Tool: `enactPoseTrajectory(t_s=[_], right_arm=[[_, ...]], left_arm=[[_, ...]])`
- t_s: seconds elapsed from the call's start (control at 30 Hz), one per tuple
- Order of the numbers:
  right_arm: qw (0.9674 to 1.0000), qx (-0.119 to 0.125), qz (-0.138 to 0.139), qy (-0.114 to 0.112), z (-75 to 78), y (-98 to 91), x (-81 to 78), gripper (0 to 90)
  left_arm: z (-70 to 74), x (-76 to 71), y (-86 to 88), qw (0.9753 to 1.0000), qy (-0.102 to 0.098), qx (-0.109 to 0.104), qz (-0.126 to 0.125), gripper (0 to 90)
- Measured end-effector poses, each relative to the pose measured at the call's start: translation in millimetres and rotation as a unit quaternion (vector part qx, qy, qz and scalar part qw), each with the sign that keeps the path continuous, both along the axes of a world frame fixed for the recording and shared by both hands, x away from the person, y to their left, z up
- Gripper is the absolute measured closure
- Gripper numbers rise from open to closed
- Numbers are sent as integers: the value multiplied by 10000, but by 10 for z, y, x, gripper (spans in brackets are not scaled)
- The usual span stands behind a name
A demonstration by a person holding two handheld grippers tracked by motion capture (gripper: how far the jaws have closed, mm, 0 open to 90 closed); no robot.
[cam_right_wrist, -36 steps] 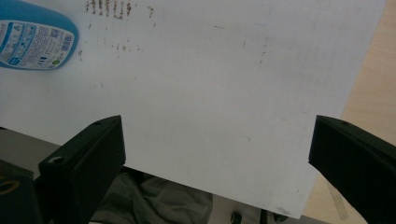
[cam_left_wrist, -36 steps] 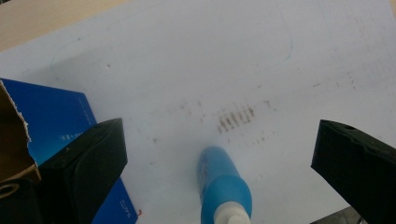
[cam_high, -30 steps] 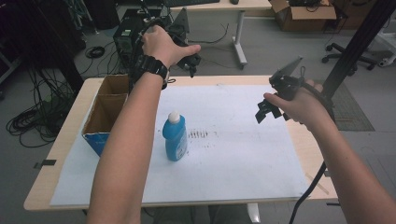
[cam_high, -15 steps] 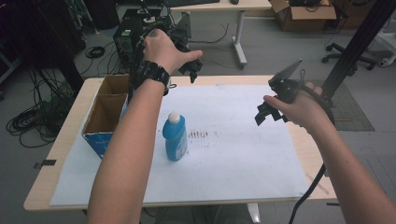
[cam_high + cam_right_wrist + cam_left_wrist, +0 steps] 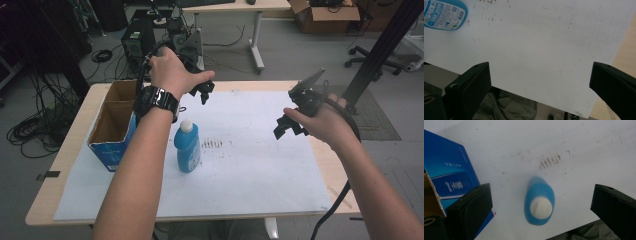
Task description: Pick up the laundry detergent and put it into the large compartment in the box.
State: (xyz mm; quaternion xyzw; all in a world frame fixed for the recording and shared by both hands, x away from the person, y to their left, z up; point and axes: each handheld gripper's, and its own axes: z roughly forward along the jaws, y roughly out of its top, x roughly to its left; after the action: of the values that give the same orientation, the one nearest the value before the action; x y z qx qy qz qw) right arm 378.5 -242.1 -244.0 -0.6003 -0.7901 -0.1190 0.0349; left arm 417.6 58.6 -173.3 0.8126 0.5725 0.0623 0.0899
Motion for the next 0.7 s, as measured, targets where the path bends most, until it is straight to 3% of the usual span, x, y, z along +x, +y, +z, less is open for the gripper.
enactPoseTrajectory(t_s=[0.37,0.7], right_arm=[[9999,80,90,-39,-57,29,-75,38],[9997,118,196,-21,-97,88,-113,38]], left_arm=[[-176,-181,-40,9997,20,100,-223,39],[-401,-235,-1,9994,102,260,-201,40]])
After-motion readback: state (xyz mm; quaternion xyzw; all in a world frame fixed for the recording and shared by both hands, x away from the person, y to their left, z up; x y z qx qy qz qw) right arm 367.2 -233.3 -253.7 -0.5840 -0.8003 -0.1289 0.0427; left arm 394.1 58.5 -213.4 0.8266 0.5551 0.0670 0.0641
